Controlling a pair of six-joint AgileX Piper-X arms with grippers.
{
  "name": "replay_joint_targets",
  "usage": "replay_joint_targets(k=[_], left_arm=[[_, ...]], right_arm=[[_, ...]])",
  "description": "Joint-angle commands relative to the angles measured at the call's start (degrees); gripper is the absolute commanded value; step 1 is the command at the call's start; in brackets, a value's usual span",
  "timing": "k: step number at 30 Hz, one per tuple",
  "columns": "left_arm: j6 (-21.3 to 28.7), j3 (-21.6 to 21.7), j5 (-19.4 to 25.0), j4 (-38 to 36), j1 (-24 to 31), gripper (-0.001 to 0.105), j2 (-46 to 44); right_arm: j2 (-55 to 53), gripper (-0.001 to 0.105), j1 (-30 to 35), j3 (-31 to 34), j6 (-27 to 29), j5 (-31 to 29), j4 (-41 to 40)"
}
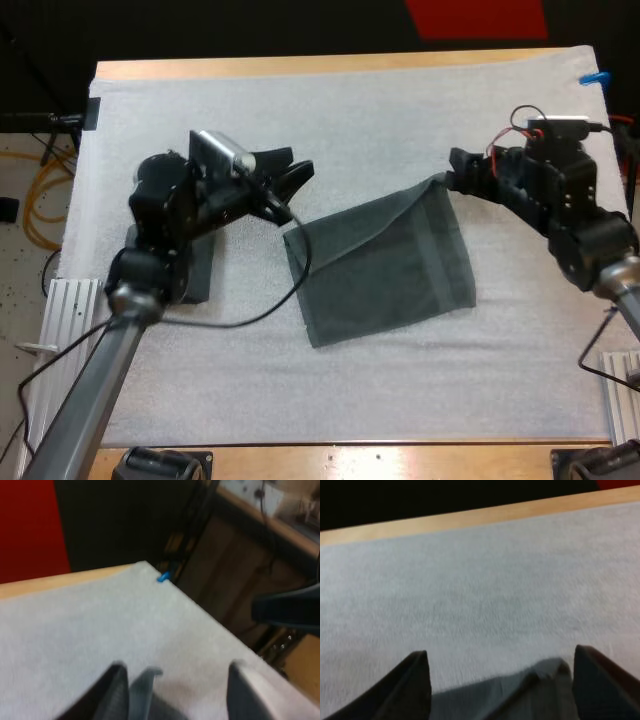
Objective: Pick towel from pile fold and stack
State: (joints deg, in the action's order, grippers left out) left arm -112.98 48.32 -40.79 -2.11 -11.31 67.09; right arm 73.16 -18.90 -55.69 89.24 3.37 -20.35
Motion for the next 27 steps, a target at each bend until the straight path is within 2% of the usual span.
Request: replay_joint_targets(k=[1,2,4,5,7,8,10,13,14,19,22,25,27], left_arm=[[2.5,0.6,1.5,-3.3,0.0,0.044,-1.9],[3.2,0.6,2.1,-5.0,0.0,0.044,-3.4],[6.6,0.6,4.7,-12.0,0.0,0.044,-7.5],[7.6,0.6,5.4,-13.2,0.0,0.044,-8.6],[9.9,0.6,8.0,-19.5,0.0,0.045,-12.7],[10.5,0.6,8.1,-20.9,0.0,0.046,-13.4],[12.0,0.6,8.0,-25.9,0.0,0.055,-16.7],[12.0,0.6,8.2,-32.3,0.0,0.066,-20.0],[12.0,0.6,8.4,-33.2,0.0,0.066,-20.4],[12.8,0.6,10.9,-47.6,0.0,0.066,-22.1],[14.2,0.5,13.5,-53.3,0.0,0.066,-22.1],[16.0,0.5,17.6,-55.9,0.0,0.066,-22.1],[16.0,0.5,18.6,-56.1,0.0,0.066,-22.1]], right_arm=[[-1.8,0.057,0.0,-0.6,1.0,0.4,-3.1],[-2.5,0.055,0.0,-0.6,1.0,0.4,-4.2],[-4.9,0.043,0.0,-0.6,1.0,0.4,-8.0],[-5.6,0.037,0.0,-0.6,1.0,0.4,-9.1],[-7.9,0.019,0.0,-0.6,2.1,0.4,-13.1],[-8.6,0.016,0.0,-0.6,2.8,0.4,-13.8],[-11.0,0.000,0.0,-0.6,4.1,0.4,-16.9],[-13.7,0.000,-0.2,-0.6,4.1,0.6,-20.5],[-14.2,0.000,-0.4,-0.6,4.1,0.7,-21.4],[-16.3,0.000,-4.1,-0.6,5.3,1.1,-32.0],[-15.5,0.000,-7.8,-0.6,5.5,1.2,-36.0],[-13.4,0.000,-11.6,-0.6,5.7,1.2,-36.4],[-11.1,0.000,-13.0,-0.6,5.7,1.2,-36.2]])
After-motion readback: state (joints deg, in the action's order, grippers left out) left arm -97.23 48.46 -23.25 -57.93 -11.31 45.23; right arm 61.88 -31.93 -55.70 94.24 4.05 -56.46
